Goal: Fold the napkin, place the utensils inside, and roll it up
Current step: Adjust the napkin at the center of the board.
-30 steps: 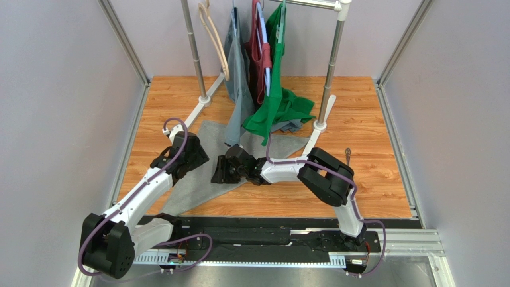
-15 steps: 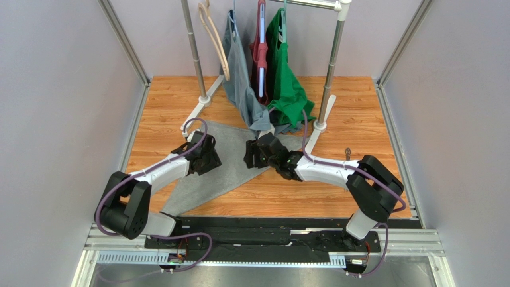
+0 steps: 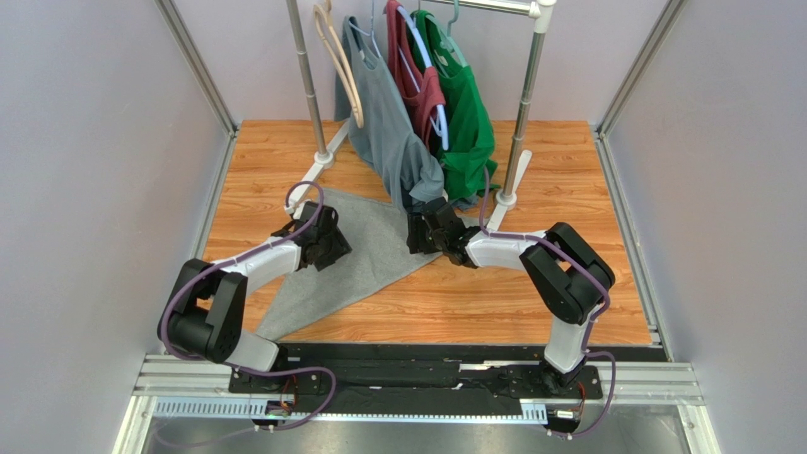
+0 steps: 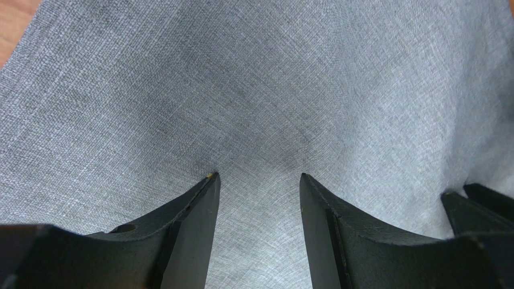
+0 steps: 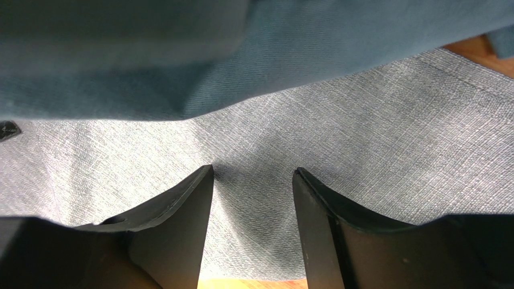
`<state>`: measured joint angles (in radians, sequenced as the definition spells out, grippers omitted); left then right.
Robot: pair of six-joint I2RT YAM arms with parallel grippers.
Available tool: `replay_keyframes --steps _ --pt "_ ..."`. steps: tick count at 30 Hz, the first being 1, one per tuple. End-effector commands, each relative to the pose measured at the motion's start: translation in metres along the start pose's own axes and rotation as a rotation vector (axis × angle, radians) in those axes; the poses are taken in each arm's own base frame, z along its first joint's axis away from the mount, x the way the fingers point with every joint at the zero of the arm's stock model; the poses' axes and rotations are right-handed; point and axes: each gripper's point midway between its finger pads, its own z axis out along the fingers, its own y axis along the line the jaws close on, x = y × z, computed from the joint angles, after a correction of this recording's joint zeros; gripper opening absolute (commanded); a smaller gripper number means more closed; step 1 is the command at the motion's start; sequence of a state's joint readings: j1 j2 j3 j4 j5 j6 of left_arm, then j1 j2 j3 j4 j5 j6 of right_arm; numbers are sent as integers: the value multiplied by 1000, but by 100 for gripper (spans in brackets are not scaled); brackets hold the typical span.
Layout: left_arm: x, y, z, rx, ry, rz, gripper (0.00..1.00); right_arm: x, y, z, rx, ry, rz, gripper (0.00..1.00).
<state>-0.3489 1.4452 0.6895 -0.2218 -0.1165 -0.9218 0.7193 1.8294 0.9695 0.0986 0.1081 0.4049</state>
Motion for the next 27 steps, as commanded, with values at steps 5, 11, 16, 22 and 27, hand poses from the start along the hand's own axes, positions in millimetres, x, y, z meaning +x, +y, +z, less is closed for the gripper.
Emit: replay_keyframes --steps 5,11,16,22,27 --pt "-37 3 4 -28 -26 -13 61 53 0 -9 81 141 165 55" --pt "-45 24 -1 -65 -36 30 61 64 6 -27 145 161 216 54" --pt "-47 25 6 -77 3 93 61 72 10 -37 169 171 222 54" --pt "-56 28 14 -107 13 131 60 76 8 -52 179 172 252 55" --pt "-60 24 16 -94 22 127 60 85 22 -58 154 184 267 55"
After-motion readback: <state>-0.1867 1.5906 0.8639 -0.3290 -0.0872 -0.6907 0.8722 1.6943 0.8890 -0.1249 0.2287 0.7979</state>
